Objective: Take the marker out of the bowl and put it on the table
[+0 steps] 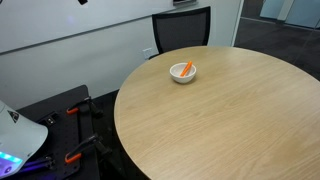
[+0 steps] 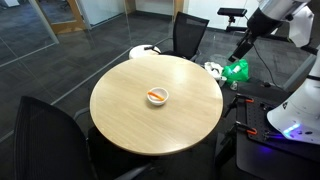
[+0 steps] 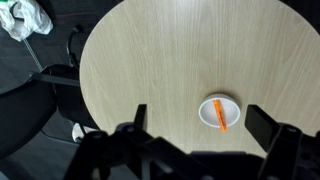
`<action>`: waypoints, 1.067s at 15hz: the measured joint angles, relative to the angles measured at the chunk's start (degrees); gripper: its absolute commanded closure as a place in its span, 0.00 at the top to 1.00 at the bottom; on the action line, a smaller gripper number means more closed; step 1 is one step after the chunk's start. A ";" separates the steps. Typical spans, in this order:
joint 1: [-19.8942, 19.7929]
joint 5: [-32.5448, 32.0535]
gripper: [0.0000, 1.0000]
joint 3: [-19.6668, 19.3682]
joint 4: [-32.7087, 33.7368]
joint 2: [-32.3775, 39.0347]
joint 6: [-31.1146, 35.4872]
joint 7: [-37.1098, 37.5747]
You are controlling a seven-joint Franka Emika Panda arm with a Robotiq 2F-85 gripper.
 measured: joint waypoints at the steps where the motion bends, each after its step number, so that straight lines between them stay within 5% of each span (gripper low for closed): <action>1: -0.32 -1.07 1.00 -0.42 0.02 0.56 1.78 -0.11; 10: -3.38 -6.06 1.00 -7.59 2.71 14.62 23.81 -12.18; 16: -3.89 -6.45 1.00 -8.54 8.48 27.63 31.26 -15.85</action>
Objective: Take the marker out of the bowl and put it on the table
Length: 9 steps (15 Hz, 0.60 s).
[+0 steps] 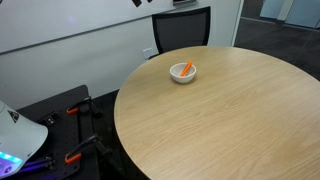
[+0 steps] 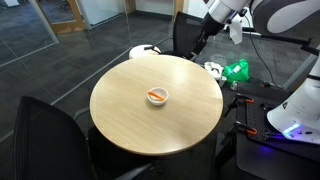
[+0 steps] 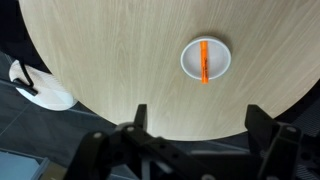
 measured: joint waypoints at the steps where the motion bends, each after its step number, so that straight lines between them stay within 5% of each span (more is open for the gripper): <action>1: 0.04 -0.04 1.00 0.00 0.82 2.15 0.90 -0.18; 9: 0.09 -4.04 1.00 -0.07 5.09 16.72 10.65 -0.93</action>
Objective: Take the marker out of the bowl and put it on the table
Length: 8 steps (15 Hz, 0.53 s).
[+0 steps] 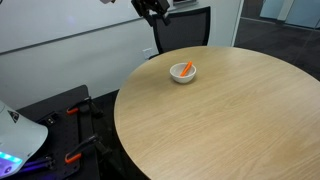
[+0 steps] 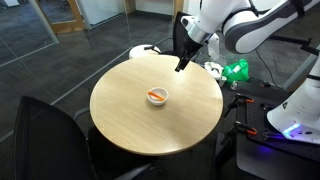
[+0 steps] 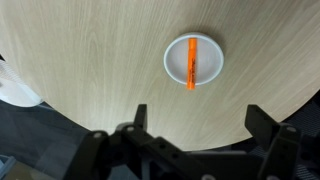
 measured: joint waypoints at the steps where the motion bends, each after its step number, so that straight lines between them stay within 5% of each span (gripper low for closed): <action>1: -0.04 -0.52 1.00 0.02 0.68 1.65 0.70 0.00; 8: 0.92 -0.76 1.00 -1.05 1.80 4.32 1.10 0.01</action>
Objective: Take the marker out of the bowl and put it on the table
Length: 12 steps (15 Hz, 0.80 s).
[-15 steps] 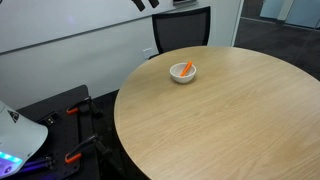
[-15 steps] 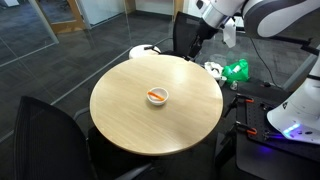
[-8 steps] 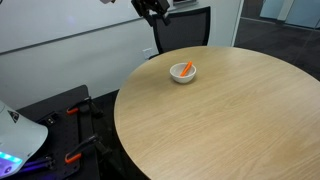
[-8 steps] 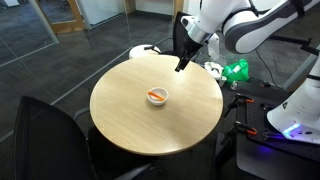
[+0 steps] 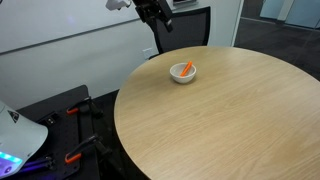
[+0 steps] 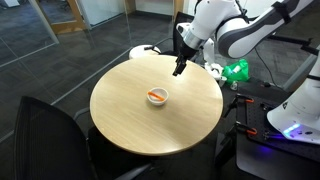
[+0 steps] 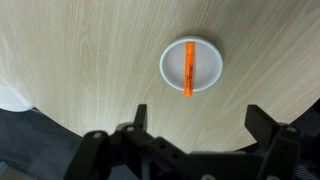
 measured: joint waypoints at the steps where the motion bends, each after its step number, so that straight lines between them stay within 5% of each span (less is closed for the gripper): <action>1: 0.07 0.00 1.00 -0.04 0.00 -0.03 0.00 0.00; 6: 0.27 -0.03 1.00 -0.81 0.36 1.45 0.48 0.00; 12: 0.70 3.71 1.00 -3.27 3.27 11.65 6.90 -4.83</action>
